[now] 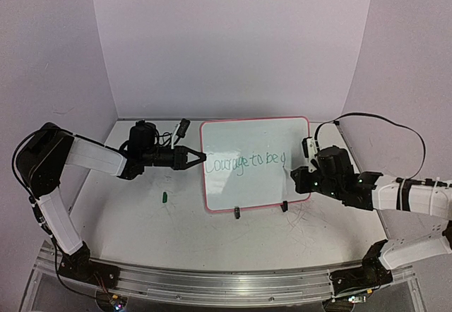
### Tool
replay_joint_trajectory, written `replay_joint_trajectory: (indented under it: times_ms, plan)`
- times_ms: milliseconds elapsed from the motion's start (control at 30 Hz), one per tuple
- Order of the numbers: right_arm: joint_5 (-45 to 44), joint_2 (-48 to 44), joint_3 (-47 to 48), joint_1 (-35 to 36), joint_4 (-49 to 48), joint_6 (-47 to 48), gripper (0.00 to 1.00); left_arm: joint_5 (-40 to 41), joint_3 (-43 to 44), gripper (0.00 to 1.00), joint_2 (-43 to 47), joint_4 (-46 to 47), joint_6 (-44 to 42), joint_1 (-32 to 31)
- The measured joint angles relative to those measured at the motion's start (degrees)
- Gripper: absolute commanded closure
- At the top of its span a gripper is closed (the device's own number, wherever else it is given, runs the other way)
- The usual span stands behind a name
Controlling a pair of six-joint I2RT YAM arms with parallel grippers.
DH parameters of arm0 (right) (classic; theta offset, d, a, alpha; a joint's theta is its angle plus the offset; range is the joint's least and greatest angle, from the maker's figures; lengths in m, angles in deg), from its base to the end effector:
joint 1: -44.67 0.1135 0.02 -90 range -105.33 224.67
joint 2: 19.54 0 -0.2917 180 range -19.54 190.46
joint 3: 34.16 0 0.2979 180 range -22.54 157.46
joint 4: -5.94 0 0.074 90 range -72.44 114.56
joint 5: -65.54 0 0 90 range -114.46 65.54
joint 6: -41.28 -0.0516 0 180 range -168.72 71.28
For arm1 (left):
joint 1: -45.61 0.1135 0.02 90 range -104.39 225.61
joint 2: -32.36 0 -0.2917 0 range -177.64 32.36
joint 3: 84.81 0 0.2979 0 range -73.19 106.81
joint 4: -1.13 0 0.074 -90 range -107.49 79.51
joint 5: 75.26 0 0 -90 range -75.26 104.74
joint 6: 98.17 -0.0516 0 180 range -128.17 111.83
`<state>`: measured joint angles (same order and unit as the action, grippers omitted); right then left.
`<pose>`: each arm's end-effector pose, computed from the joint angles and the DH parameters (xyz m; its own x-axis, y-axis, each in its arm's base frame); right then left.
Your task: Write a sentence on the whiteboard
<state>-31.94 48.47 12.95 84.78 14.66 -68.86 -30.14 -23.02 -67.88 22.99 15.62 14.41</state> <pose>0.2321 0.1868 0.2158 -0.5450 -0.0128 -0.8383 -0.3883 0.8900 0.2389 0.3328 -0.2441 0.1837 -0.6049 0.0322 -0.7957 0.7667 0.2937 -0.5709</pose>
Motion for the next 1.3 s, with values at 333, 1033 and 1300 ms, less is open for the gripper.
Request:
replay_joint_trajectory:
  times_ms: [333,1033,1300]
  plan:
    - [0.1,0.5,0.0,0.7,-0.1,-0.5,1.00,0.0,0.0,1.00,0.0,0.0,0.0,0.0]
    - [0.6,-7.6,0.5,-0.7,-0.3,0.7,1.00,-0.1,0.0,1.00,0.0,0.0,0.0,0.0]
    - [0.4,-3.6,0.5,-2.5,0.1,1.9,1.00,-0.1,0.0,1.00,0.0,0.0,0.0,0.0]
